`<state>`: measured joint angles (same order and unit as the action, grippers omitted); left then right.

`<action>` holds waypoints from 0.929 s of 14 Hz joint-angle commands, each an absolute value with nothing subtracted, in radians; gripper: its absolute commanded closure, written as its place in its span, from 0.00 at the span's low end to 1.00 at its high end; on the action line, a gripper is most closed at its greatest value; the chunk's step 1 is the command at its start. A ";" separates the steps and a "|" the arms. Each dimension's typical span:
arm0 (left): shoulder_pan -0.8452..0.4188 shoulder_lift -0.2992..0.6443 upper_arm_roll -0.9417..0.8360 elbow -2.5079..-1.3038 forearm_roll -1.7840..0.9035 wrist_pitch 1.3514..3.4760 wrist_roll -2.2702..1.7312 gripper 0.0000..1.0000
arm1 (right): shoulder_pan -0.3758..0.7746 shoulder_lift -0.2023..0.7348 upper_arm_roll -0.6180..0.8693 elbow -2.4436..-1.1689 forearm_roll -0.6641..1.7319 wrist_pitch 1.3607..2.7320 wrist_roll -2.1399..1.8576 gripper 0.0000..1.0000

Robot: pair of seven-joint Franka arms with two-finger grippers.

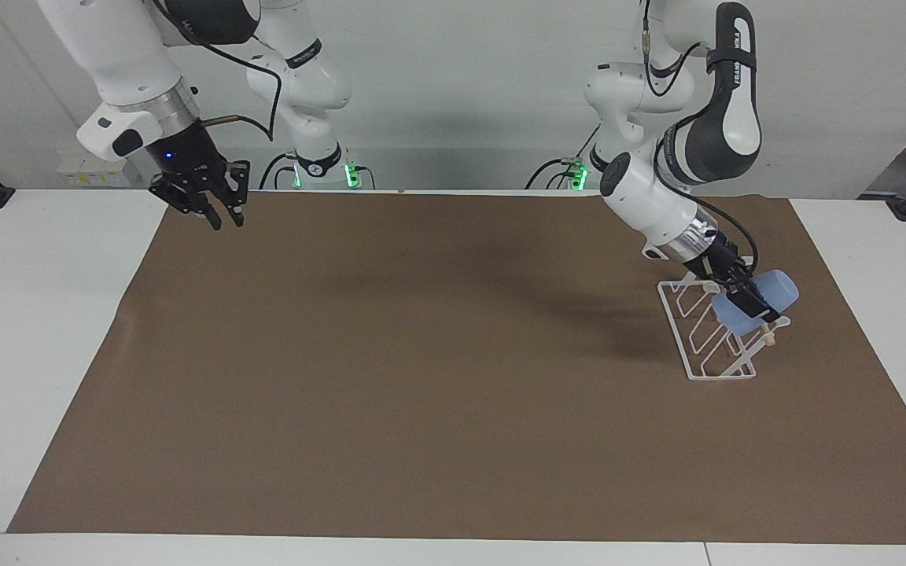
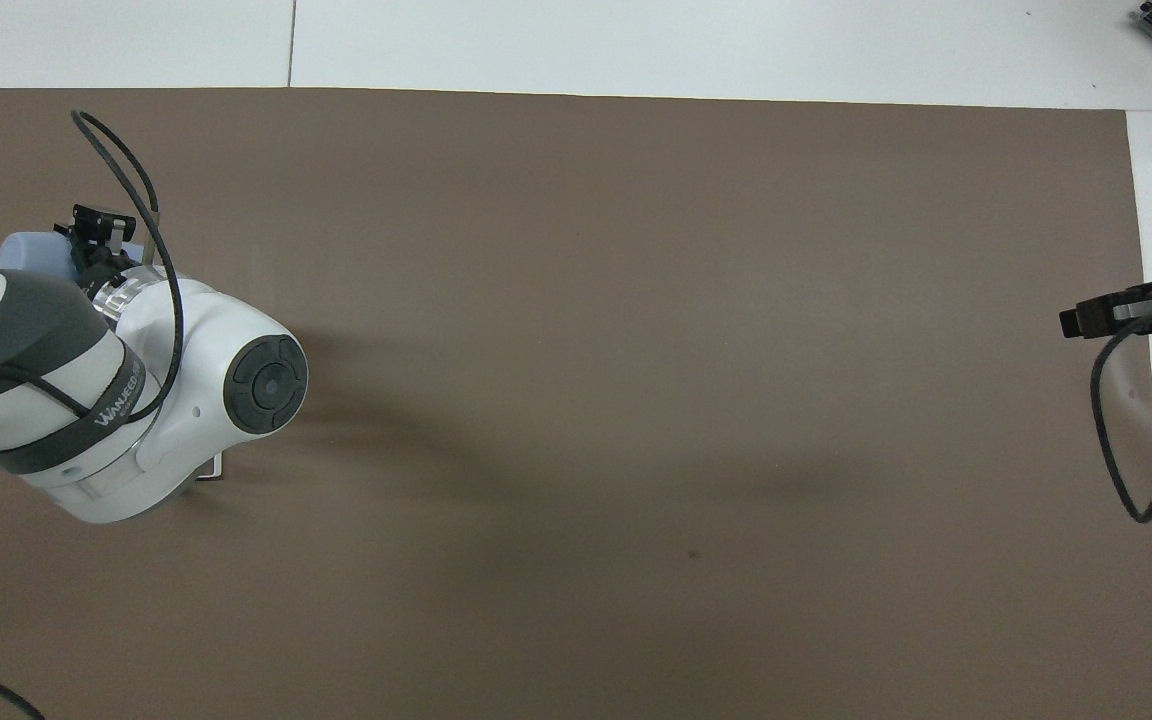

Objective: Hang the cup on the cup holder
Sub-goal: 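Lower the cup onto a rack peg with the left gripper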

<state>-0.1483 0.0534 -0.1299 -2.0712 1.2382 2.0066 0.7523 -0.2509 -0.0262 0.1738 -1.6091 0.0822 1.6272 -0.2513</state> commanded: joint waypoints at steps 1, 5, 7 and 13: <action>-0.137 0.023 -0.132 -2.103 1.264 2.034 0.719 0.12 | -0.244 -0.051 0.146 -1.637 0.045 1.626 -0.314 0.66; -0.137 0.023 -0.132 -2.102 1.266 2.033 0.719 0.00 | -0.242 -0.051 0.121 -1.638 0.043 1.624 -0.304 0.64; -0.138 0.023 -0.132 -2.095 1.264 2.019 0.719 0.00 | -0.242 -0.051 0.120 -1.638 0.041 1.623 -0.250 0.61; -0.213 -0.004 -0.140 -2.085 1.180 1.855 0.494 0.00 | -0.147 -0.052 0.046 -1.640 0.040 1.614 -0.052 0.57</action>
